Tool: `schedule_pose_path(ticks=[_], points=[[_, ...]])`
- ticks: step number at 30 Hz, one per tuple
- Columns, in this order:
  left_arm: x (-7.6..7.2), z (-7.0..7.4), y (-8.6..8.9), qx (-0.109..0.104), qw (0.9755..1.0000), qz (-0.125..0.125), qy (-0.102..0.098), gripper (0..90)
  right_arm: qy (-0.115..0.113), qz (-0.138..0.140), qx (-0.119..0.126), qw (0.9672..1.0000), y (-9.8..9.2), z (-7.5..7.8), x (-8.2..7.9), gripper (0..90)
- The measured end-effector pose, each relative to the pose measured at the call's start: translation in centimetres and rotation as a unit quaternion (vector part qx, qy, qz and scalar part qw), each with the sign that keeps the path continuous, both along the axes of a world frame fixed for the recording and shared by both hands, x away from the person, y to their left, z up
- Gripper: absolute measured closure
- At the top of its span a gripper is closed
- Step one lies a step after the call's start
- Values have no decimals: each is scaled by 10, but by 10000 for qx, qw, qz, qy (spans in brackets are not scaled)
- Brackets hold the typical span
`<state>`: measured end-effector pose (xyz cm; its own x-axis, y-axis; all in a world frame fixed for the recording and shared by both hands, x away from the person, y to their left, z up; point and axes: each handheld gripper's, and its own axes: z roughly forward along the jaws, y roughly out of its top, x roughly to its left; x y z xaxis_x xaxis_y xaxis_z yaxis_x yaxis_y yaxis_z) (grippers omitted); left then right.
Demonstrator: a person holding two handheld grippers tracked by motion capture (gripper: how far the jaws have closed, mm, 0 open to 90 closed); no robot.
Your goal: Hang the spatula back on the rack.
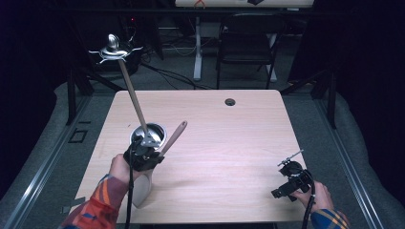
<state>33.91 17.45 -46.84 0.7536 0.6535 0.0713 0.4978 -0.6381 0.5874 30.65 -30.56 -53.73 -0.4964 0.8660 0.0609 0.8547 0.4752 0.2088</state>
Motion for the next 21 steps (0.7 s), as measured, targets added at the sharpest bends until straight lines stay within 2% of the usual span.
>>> schedule_pose_path(ticks=[6, 10, 12, 14, 15, 16, 21], points=[[-4, 10, 16, -259, 9991, 220, -235, 776, 2, -4, 9, 10000, 0, 0, 0, 33], [-6, 14, 23, -323, 9985, 272, -337, 776, 4, 3, 12, 10000, 0, 0, 0, 33], [-8, 15, 25, -372, 9980, 323, -406, 776, 1, 7, 5, 10000, 0, 0, 0, 33], [-10, 19, 30, -449, 9967, 384, -559, 776, -5, 6, 4, 10000, 0, 0, 0, 33], [-10, 19, 30, -449, 9967, 384, -559, 777, -5, 6, 4, 10000, 0, 0, 0, 33], [-12, 21, 33, -527, 9956, 416, -657, 776, -3, 7, 2, 10000, 0, 0, 0, 33], [-13, 26, 40, -665, 9940, 428, -757, 776, -8, 14, -1, 10000, 1, 0, 0, 33]])
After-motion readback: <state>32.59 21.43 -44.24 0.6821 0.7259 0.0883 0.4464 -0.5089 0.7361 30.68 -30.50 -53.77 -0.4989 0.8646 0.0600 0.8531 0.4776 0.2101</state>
